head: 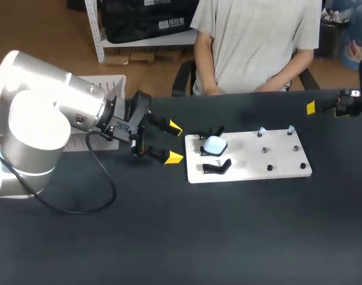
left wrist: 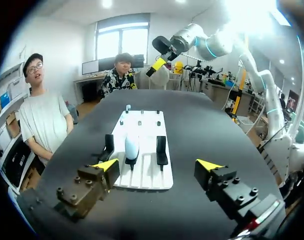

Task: Pick up each earbud case from the left stands, insert the matching earbuds, close the lid, and place the case in the box.

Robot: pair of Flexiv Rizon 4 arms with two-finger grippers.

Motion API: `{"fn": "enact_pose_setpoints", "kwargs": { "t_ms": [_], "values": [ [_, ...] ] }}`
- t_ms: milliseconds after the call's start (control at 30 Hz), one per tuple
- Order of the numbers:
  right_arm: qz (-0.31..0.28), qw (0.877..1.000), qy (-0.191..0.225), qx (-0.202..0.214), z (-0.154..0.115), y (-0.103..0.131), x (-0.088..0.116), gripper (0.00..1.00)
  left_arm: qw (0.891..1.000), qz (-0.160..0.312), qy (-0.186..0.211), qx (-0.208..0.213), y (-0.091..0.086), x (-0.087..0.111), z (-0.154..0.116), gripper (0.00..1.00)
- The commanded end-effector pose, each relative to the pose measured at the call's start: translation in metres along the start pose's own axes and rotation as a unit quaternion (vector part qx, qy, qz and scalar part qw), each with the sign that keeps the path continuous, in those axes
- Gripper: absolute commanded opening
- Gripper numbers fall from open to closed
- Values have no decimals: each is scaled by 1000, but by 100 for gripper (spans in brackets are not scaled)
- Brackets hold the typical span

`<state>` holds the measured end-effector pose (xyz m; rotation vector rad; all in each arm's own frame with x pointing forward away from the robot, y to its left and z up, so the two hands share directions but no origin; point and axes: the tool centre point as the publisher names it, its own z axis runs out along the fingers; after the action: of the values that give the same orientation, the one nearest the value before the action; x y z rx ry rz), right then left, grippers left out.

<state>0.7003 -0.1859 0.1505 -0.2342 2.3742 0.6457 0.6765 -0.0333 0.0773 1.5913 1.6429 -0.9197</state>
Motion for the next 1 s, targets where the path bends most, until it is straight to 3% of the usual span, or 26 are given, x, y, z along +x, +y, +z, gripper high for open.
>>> {"fn": "enact_pose_setpoints", "kwargs": {
  "t_ms": [33,133,200,800,900,1000],
  "values": [
    [-1,1000,0,-1,0,-1,0,100,1000,5,-9,14,12,-1,16,100],
    [-1,1000,0,-1,0,-1,0,100,1000,10,-15,15,14,-2,24,100],
    [-1,1000,0,-1,0,-1,0,100,1000,11,-17,15,15,-2,29,90],
    [-1,1000,0,-1,0,-1,0,100,999,-12,-36,-1,34,7,61,84],
    [-1,1000,0,-1,0,-1,0,100,999,-12,-38,0,37,8,65,70],
    [-1,1000,0,-1,0,-1,0,100,999,-12,-40,2,40,8,68,70]
  ]
}}
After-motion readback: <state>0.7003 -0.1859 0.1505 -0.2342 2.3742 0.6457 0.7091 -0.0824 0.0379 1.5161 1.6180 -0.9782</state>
